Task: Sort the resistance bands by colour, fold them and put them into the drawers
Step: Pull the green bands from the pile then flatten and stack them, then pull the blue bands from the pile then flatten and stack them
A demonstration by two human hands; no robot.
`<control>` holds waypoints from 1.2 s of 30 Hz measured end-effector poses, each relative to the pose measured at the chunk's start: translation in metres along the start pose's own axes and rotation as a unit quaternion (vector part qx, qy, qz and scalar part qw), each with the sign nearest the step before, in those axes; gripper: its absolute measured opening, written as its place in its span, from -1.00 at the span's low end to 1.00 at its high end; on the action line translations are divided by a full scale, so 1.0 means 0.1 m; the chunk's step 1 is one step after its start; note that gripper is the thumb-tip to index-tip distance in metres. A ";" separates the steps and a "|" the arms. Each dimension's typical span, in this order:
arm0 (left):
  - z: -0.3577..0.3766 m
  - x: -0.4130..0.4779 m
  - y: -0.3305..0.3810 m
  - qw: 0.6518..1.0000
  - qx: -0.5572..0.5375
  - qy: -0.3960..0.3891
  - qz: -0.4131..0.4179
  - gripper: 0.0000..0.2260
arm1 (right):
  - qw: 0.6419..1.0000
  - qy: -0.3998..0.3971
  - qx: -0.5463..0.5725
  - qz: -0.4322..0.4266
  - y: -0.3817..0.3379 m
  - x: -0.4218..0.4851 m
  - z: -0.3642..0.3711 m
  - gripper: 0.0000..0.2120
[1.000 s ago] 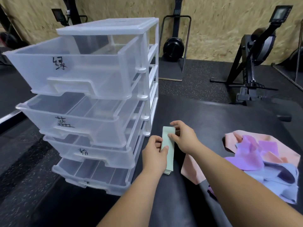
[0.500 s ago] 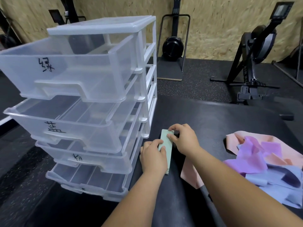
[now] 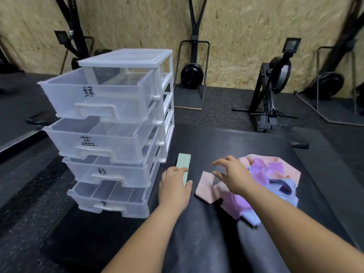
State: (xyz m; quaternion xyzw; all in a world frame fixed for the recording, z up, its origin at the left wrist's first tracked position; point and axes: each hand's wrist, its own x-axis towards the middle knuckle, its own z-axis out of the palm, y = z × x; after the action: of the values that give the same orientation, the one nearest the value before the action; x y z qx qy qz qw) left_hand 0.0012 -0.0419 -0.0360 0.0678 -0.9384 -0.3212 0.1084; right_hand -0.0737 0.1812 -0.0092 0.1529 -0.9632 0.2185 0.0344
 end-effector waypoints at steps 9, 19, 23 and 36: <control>0.01 -0.88 0.18 0.991 0.064 -0.069 0.098 -0.60 | 0.997 -0.020 -0.073 0.028 0.27 -1.25 -0.18 -0.70; 0.30 -1.33 0.16 0.977 0.102 -0.120 0.141 -0.55 | 0.985 0.008 -0.172 0.025 0.55 -2.02 0.17 -0.41; 0.38 -1.27 0.20 0.976 0.112 -0.121 0.145 -0.54 | 0.980 -0.009 -0.199 0.026 0.61 -1.99 0.25 -0.36; 0.70 -0.78 0.17 0.974 0.132 -0.073 0.168 -0.51 | 0.987 0.005 -0.143 0.071 0.80 -1.77 0.39 -0.35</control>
State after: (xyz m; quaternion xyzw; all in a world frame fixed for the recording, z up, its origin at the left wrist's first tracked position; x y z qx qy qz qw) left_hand 0.0587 0.0286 -0.0920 -0.1008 -0.9758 -0.1757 0.0824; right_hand 0.0697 0.2822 -0.1011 0.0769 -0.9927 0.0814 0.0450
